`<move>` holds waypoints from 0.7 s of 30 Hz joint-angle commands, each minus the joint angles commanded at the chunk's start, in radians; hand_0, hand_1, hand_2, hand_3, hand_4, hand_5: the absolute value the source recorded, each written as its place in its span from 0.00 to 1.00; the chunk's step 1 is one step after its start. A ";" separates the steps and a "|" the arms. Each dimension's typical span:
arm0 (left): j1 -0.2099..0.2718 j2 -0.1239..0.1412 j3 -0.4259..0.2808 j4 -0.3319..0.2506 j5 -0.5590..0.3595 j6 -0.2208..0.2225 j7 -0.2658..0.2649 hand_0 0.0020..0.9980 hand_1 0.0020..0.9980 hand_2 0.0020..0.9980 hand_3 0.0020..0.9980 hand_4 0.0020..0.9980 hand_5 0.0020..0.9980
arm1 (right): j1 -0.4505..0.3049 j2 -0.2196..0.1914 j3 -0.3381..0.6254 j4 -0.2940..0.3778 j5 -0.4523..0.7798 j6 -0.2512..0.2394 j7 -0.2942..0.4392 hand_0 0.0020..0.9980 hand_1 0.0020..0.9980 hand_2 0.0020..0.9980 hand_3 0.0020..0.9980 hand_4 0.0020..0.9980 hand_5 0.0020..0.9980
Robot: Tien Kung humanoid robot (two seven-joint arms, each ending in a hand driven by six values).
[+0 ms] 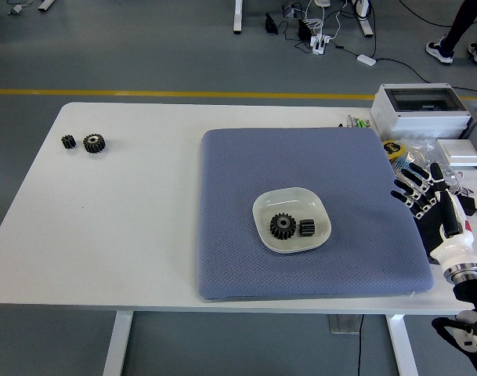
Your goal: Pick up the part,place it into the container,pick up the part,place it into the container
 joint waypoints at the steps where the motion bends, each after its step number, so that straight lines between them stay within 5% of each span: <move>1: 0.000 0.000 -0.002 0.000 0.002 0.000 0.000 0.68 0.65 0.67 0.57 0.67 0.63 | -0.004 0.001 0.005 0.000 -0.005 -0.001 0.004 0.73 0.72 0.78 0.71 1.00 0.79; 21: -0.014 0.000 0.007 0.000 -0.010 0.001 -0.006 0.68 0.65 0.66 0.57 0.67 0.64 | -0.020 0.002 0.108 0.011 -0.106 0.033 -0.051 0.70 0.71 0.76 0.68 1.00 0.77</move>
